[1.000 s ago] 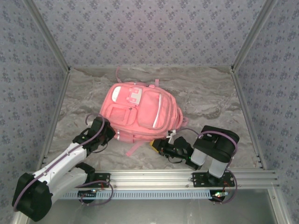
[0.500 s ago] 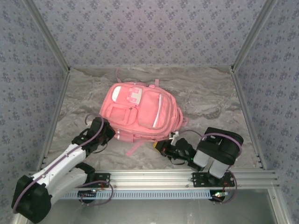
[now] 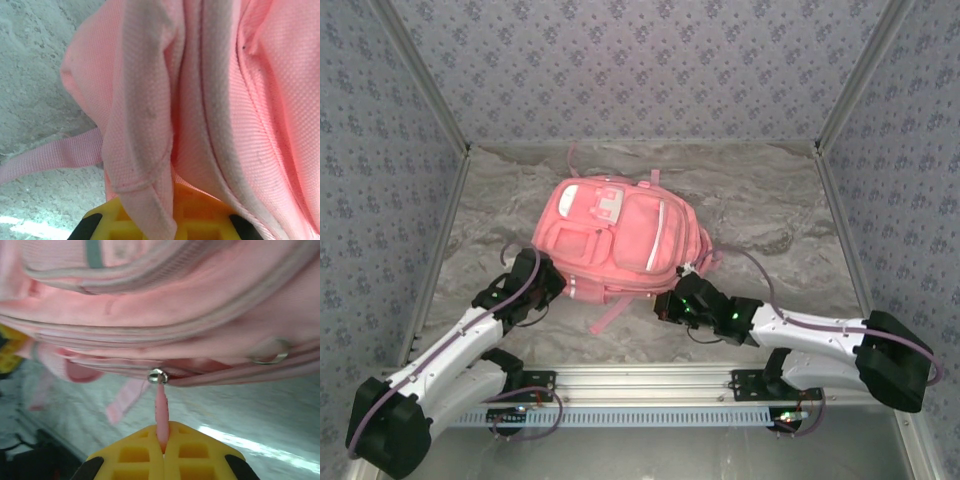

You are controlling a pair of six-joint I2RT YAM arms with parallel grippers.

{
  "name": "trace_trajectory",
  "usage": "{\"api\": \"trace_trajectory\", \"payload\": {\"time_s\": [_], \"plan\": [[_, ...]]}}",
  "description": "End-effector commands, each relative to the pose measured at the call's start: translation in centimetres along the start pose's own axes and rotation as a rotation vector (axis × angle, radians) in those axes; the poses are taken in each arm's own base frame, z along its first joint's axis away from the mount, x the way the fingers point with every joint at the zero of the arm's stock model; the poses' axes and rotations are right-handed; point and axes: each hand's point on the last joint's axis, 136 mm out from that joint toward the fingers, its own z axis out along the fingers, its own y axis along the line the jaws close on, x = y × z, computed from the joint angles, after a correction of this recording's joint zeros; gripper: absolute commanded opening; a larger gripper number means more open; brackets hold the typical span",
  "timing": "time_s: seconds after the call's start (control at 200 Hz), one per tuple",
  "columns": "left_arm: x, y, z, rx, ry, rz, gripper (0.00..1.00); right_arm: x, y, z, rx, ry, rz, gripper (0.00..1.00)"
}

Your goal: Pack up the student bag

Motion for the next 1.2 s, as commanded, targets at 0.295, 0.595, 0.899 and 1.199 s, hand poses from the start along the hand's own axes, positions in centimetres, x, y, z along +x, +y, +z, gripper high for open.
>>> {"api": "trace_trajectory", "payload": {"time_s": [0.295,0.595,0.899,1.199], "plan": [[-2.0,-1.2,-0.6,0.030,-0.084,-0.004,0.00,2.1,-5.8,-0.6,0.193,0.127,-0.045,0.00],[-2.1,-1.1,-0.6,0.026,-0.089,-0.001,0.00,0.9,-7.6,-2.0,0.242,0.091,-0.051,0.00],[-2.4,-0.8,-0.7,0.019,-0.096,-0.005,0.00,0.2,-9.8,-2.8,0.256,0.063,0.000,0.00],[-2.0,-0.8,-0.3,0.022,-0.075,-0.014,0.00,-0.7,-8.7,-2.4,0.091,0.014,0.052,0.02]]}}
